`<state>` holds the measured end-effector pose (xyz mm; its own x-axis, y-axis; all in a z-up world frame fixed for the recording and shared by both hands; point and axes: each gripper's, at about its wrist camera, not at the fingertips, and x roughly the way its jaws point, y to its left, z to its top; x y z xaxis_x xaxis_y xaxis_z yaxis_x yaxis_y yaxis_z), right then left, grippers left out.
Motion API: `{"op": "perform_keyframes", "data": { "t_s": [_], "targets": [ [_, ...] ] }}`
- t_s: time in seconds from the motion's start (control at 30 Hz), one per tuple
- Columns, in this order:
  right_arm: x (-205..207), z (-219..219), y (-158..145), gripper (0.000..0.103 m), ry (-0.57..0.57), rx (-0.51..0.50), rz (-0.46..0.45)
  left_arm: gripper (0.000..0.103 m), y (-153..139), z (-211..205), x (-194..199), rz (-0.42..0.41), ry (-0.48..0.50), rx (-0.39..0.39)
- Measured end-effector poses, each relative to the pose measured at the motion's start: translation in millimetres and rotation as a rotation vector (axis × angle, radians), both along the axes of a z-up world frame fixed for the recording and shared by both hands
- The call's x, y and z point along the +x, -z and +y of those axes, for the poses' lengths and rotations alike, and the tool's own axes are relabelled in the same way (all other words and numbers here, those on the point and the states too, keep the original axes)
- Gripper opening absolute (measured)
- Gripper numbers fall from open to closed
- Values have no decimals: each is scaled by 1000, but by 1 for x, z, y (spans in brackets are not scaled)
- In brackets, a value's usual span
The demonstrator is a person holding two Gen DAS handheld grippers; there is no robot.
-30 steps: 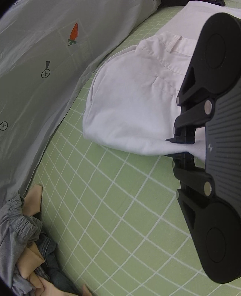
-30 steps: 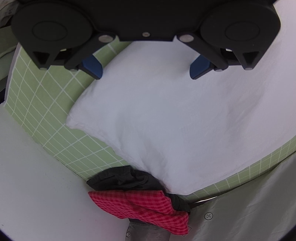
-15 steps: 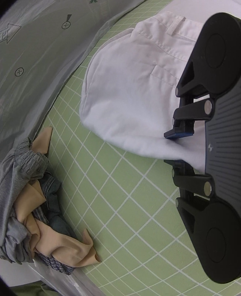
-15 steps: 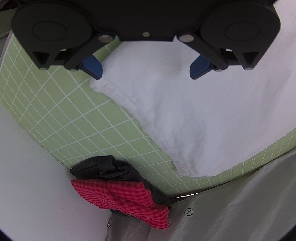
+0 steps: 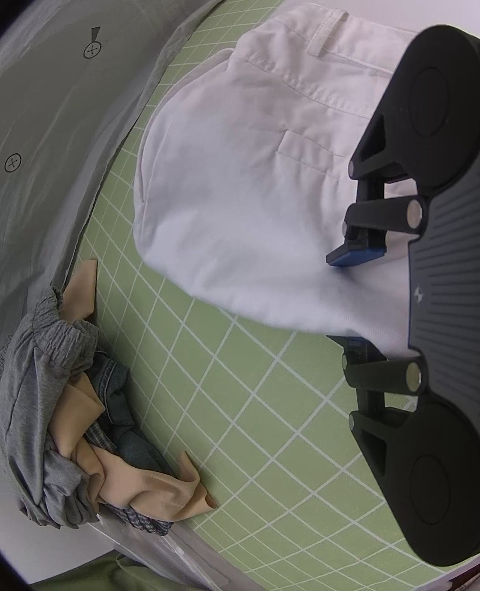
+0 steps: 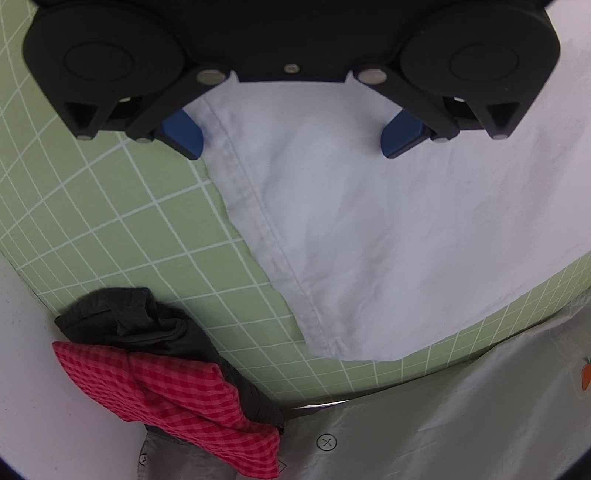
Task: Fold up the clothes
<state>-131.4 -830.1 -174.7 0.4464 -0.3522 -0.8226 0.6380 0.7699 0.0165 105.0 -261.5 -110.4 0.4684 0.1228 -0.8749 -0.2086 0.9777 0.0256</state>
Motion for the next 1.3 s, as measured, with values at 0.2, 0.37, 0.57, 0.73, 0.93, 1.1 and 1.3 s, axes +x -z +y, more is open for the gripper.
{"op": "perform_keyframes", "data": {
  "t_s": [0.2,0.37,0.57,0.73,0.93,1.1,1.3],
  "targets": [
    [-2,3,-5,87,-62,-8,-6,40,2,-14,1,12,17,70],
    [-2,15,-15,30,-117,-7,-22,41,0,-14,1,18,37,69],
    [2,35,-44,18,-99,-53,-58,41,-14,-4,-3,18,81,-15],
    [5,65,-81,17,-91,-125,-135,42,-24,7,-3,20,106,-50],
    [37,125,-116,17,-149,-212,-179,42,-37,21,-1,-3,184,-70],
    [75,199,-115,17,-268,-281,-161,42,-42,32,2,-18,243,-88],
    [110,282,-53,18,-372,-256,-35,47,-28,34,9,14,331,-105]
  ]
}}
